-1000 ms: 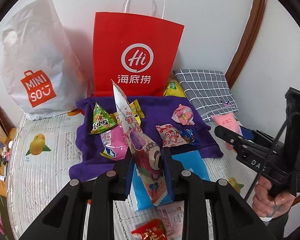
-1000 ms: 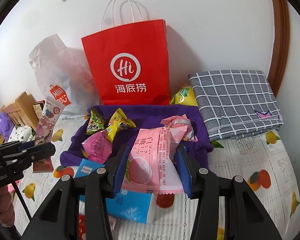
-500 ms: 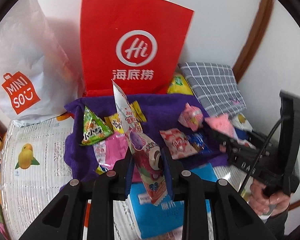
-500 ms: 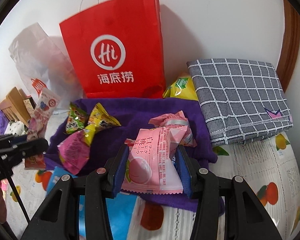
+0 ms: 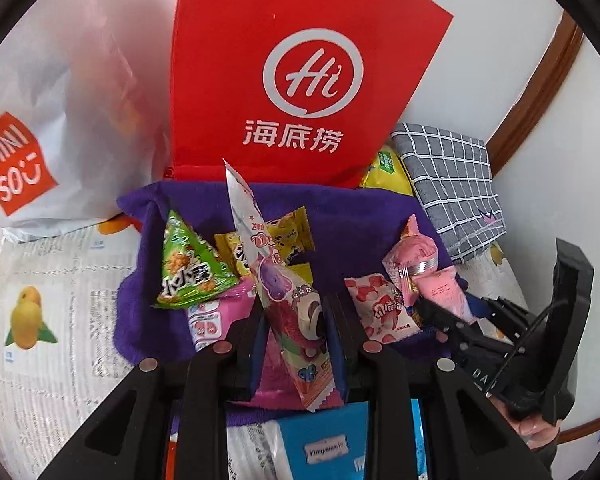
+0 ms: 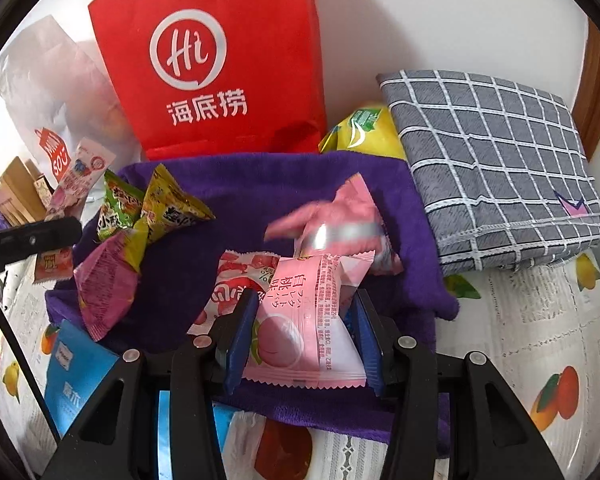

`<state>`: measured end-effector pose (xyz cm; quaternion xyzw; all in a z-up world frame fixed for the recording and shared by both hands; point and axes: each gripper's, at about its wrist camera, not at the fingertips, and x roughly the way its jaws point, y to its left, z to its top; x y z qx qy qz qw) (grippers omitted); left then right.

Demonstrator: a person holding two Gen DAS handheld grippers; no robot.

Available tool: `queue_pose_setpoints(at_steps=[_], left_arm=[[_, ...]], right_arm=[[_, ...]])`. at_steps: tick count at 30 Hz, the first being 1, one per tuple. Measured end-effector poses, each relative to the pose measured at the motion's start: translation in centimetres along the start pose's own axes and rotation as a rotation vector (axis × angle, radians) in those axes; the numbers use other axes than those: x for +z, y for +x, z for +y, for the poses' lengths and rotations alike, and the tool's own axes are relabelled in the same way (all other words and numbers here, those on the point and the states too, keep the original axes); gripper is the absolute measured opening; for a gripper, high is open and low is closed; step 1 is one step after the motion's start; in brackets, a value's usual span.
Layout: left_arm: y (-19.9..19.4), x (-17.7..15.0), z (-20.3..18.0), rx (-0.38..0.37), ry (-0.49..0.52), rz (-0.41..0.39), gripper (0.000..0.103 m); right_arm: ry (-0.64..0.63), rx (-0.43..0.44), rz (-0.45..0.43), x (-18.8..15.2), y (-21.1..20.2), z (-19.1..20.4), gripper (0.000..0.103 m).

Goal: Organize snacks
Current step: 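Open the left tool releasing the long snack while the right tool releases the pink packet on the towel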

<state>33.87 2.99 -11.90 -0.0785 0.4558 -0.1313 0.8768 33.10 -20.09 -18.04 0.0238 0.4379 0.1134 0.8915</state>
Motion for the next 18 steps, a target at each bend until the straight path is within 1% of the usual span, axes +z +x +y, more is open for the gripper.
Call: queue_pose_setpoints(at_steps=[12, 14, 15, 18], left_arm=[[2.7, 0.9, 0.3, 0.01, -0.013, 0.032, 0.026], [3.1, 1.0, 0.4, 0.013, -0.015, 0.041, 0.026], [3.2, 1.0, 0.5, 0.016, -0.018, 0.044, 0.026], [3.5, 1.1, 0.7, 0.004, -0.025, 0.05, 0.026]], right_arm=[[-0.002, -0.001, 0.02, 0.7, 1.6, 0.7, 0.047], [-0.003, -0.002, 0.026, 0.8, 1.9, 0.7, 0.046], [-0.005, -0.003, 0.033, 0.9, 2.2, 0.7, 0.043], [-0.001, 0.0, 0.039, 1.1, 2.6, 0.8, 0.043]])
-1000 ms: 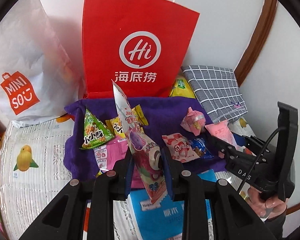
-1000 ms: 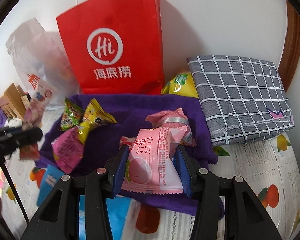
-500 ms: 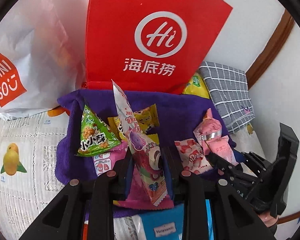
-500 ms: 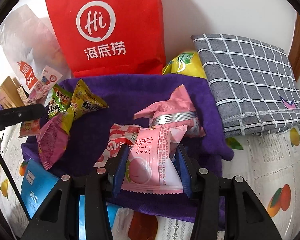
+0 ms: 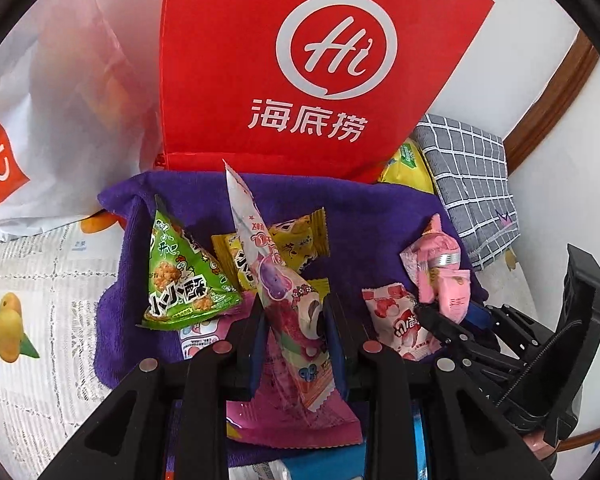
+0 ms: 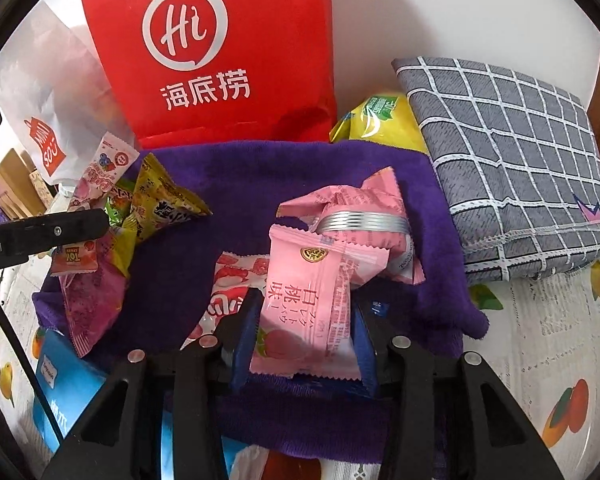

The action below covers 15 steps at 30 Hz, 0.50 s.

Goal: Organize snacks
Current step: 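Open the left tool releasing the long snack while the right tool releases the pink packet on the towel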

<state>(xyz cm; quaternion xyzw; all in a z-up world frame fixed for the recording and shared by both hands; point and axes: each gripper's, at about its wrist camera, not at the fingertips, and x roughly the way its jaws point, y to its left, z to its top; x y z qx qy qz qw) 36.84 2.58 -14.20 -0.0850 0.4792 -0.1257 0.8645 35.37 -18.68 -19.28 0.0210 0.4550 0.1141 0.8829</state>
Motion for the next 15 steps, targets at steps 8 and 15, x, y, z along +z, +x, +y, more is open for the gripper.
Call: queue_pose_setpoints(at_steps=[8, 15], left_arm=[[0.7, 0.5, 0.2, -0.01, -0.003, 0.01, 0.026], [1.0, 0.5, 0.3, -0.025, -0.01, 0.014, 0.027]], right_arm=[[-0.004, -0.001, 0.007, 0.9, 0.9, 0.2, 0.043], [-0.012, 0.001, 0.013, 1.4, 1.6, 0.2, 0.043]])
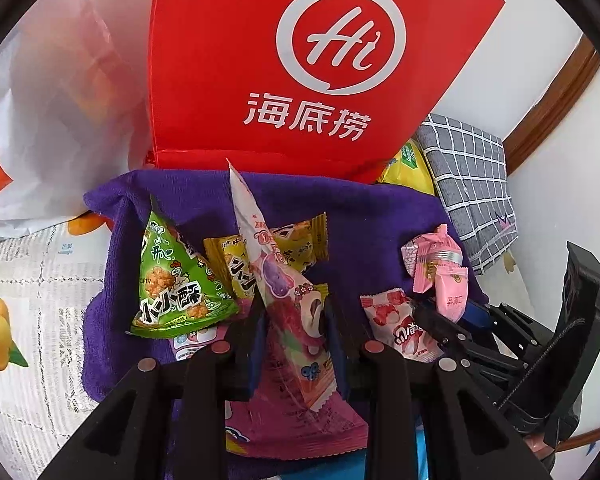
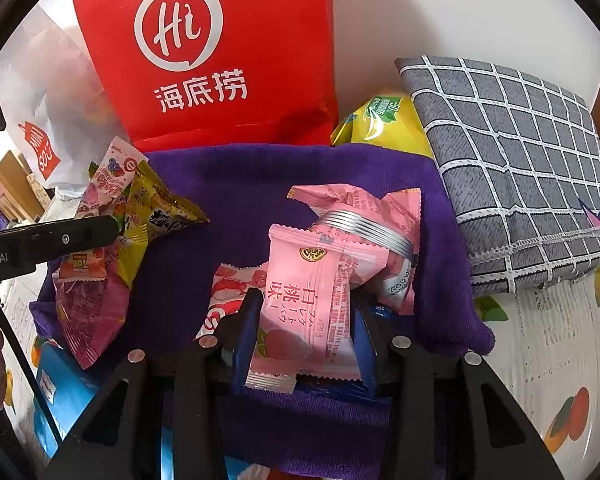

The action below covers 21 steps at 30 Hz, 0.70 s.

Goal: Organize snacks
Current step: 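Open the left tool releasing the long snack while the right tool releases the pink packet on the towel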

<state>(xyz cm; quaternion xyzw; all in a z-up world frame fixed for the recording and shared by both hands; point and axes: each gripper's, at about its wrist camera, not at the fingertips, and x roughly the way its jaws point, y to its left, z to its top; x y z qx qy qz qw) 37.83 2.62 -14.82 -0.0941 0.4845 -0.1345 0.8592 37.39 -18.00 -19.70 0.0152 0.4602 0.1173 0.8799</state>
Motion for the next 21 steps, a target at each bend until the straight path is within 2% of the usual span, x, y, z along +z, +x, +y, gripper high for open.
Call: queue_pose_setpoints(at_steps=[11, 16, 21], left_arm=[[0.1, 0.0, 0.1, -0.004, -0.002, 0.005, 0.028], [0.1, 0.0, -0.1, -0.007, -0.008, 0.005, 0.028], [0.1, 0.0, -0.5, -0.001, 0.008, -0.002, 0.028]], right_arm=[[-0.008, 0.0, 0.029, 0.2, 0.0, 0.4, 0.045], [0.008, 0.034, 0.026, 0.0, -0.7, 0.3, 0.062], [0.018, 0.043, 0.015, -0.3, -2.1, 0.5, 0.063]])
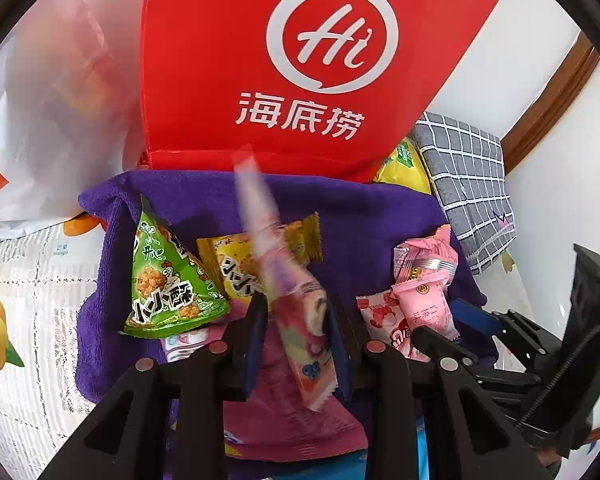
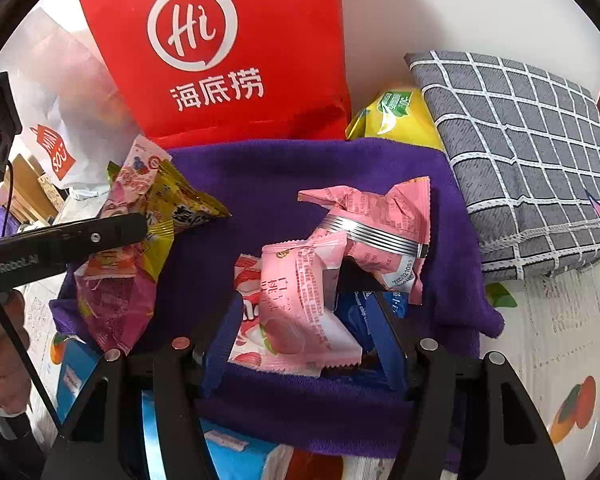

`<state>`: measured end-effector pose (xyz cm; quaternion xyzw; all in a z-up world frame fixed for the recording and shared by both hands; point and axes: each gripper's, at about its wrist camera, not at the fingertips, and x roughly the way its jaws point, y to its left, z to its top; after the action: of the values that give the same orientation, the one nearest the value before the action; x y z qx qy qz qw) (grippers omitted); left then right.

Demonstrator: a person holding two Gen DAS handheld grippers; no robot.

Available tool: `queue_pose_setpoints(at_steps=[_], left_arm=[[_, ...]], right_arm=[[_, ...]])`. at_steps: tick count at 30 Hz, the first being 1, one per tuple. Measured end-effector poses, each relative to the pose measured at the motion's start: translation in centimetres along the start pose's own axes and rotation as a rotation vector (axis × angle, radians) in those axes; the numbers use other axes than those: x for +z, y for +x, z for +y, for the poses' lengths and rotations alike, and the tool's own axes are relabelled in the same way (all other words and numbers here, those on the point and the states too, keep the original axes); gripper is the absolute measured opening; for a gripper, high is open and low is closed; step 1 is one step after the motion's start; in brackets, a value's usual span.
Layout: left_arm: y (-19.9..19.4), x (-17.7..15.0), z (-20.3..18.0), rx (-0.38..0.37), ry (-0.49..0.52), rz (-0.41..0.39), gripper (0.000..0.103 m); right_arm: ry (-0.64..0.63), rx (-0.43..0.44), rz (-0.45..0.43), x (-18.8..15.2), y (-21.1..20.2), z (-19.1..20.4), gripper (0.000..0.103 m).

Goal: Organize snacks
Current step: 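Open the left tool releasing the long snack while the right tool releases the pink packet on the towel, then grasp the red snack bag with the left tool while the right tool grasps the white-pink packet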

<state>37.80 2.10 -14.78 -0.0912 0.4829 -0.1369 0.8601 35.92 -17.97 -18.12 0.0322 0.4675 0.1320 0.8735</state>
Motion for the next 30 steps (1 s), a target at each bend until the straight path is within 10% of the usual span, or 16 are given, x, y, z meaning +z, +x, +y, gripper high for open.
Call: queue_pose_setpoints(at_steps=[5, 30], left_arm=[[-0.6, 0.0, -0.5, 0.023, 0.005, -0.002, 0.058], [-15.5, -9.6, -3.3, 0.05, 0.063, -0.196, 0.058]], right_arm=[[0.003, -0.007, -0.046, -0.5, -2.5, 0.2, 0.065], [0.093, -0.215, -0.147, -8.3, -16.2, 2.5, 0.084]])
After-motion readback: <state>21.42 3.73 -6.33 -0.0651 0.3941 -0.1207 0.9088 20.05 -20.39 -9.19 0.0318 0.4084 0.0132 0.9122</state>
